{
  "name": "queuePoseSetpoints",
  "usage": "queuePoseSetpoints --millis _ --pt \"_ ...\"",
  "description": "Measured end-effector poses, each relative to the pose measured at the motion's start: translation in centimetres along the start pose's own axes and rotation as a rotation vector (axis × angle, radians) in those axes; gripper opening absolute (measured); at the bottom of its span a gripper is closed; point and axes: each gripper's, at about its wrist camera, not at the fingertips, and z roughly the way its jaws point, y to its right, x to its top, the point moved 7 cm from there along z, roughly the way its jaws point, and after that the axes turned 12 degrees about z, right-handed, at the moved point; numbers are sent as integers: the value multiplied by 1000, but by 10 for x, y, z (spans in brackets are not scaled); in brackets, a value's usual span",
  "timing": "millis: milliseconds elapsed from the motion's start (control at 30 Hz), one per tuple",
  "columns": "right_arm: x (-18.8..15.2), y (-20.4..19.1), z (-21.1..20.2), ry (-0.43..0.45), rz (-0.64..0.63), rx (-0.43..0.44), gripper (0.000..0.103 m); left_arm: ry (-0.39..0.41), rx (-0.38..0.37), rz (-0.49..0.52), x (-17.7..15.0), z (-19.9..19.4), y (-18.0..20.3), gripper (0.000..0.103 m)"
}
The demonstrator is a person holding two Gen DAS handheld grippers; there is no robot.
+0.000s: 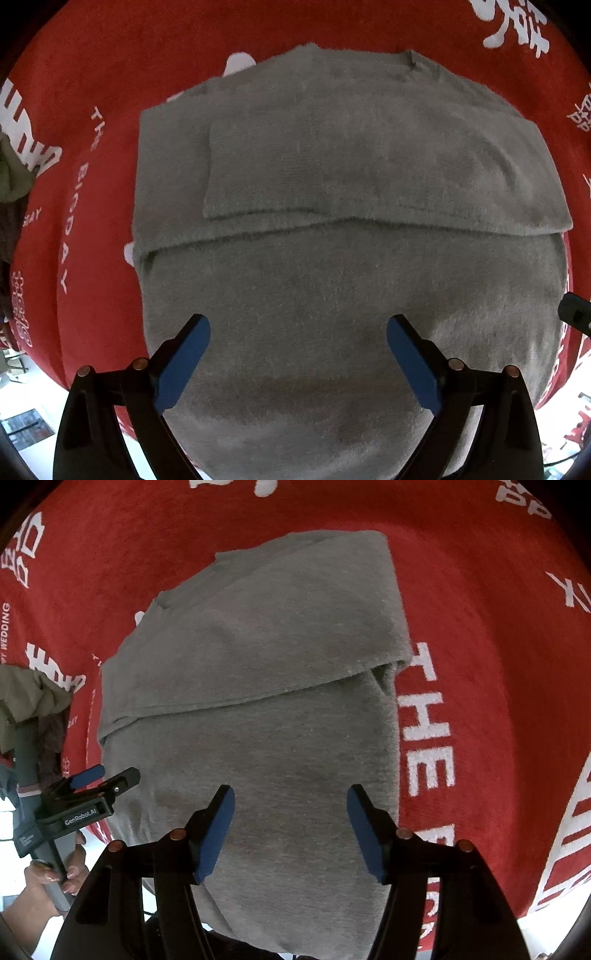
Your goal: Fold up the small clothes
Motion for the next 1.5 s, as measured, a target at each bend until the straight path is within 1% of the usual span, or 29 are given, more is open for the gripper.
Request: queuePoseSetpoints --millis 67,133,167,267,300,367,467,500,633,700,767,867,900,933,967,1000,1033,1067,1100,1133,1167,1200,1267,1367,1400,1433,1467,1500 --pt "7 4 -2 14 9 1 67 31 9 -9 7 -5 -7 97" --pt "24 11 -6 46 25 3 67 74 1 -49 17 -9 -27 97" --pt "31 13 -7 57 36 11 67 96 -16 -81 24 -10 -42 97" --pt "67 22 -10 97 95 69 67 171 -63 -139 42 -14 -81 97" --pt "76 24 -11 105 110 92 67 184 -70 -156 49 -13 -96 97" --pt "99 29 -10 119 137 128 67 205 -127 -185 61 -8 -119 97" --pt "120 33 -6 112 161 172 67 201 -205 -212 76 8 -146 97" --pt "128 33 -3 102 168 199 67 194 -229 -215 79 15 -148 97" --pt "144 31 10 66 179 239 67 156 -276 -227 89 46 -162 97" --pt "148 29 15 50 175 258 68 153 -293 -233 90 53 -161 97" --pt "152 27 15 57 175 275 68 172 -289 -215 93 52 -160 97" --pt "156 28 17 52 200 300 68 170 -287 -187 96 52 -157 96" --pt "157 28 17 52 216 307 68 168 -281 -176 97 51 -155 88" --pt "158 30 17 51 228 308 64 167 -271 -166 98 50 -155 82" --pt "159 31 17 50 244 304 60 167 -266 -163 100 49 -156 72" --pt "159 32 18 46 255 282 38 169 -270 -167 101 48 -157 57" --pt "159 33 21 32 254 263 17 169 -277 -177 102 46 -157 51" --pt "159 32 22 23 245 259 16 171 -285 -187 103 45 -160 37" --pt "159 28 20 33 225 248 14 173 -297 -200 103 43 -162 21" --pt "160 23 19 39 209 246 12 174 -303 -209 103 40 -164 20" --pt "160 19 15 48 198 255 12 185 -300 -213 103 38 -168 20" --pt "161 15 9 61 189 273 12 195 -279 -210 102 36 -169 20" --pt "161 12 3 70 174 288 12 188 -249 -213 97 39 -170 20" --pt "162 26 17 58 175 208 10 196 -266 -262 97 45 -177 20" --pt "163 31 24 58 177 178 10 198 -258 -275 95 46 -180 23" --pt "163 33 27 63 181 178 12 198 -248 -285 94 45 -181 27" --pt "164 33 28 74 196 186 12 189 -222 -293 89 44 -185 44" --pt "164 33 27 83 209 185 12 175 -176 -305 85 42 -191 68"
